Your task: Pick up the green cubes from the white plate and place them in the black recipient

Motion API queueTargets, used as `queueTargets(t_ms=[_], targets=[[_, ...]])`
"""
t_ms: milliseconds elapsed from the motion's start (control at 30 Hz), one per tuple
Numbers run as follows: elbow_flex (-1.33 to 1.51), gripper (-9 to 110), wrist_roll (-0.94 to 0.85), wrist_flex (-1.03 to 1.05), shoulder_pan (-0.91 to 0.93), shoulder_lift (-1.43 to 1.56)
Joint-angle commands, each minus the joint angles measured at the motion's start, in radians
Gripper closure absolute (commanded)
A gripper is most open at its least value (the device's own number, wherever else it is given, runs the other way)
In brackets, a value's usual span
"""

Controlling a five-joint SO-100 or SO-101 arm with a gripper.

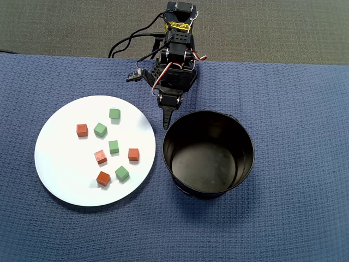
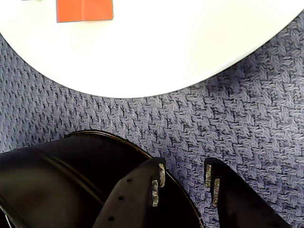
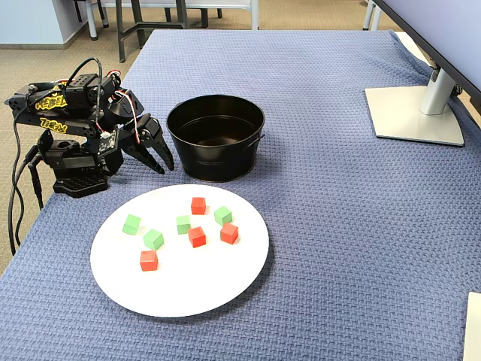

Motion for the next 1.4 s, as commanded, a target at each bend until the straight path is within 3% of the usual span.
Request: queueTargets(t_ms=[0, 500, 567, 633, 767, 1067, 1367], targets=[[-0.025, 101, 0.067, -0.110, 0.061, -0.006], [-0.026, 101, 0.041, -0.112, 0.094, -0.006], [0.009, 101, -0.284, -0.144, 0.129, -0.014], [-0.005, 101, -0.325, -0.176, 0.193, -0.028], [-0.291, 101, -0.405, 0.067, 0.264, -0.069], [-0.359, 89, -0.986, 0.025, 0.445, -0.103], [-0.400, 75, -1.506, 0.014, 0.712, -0.394]])
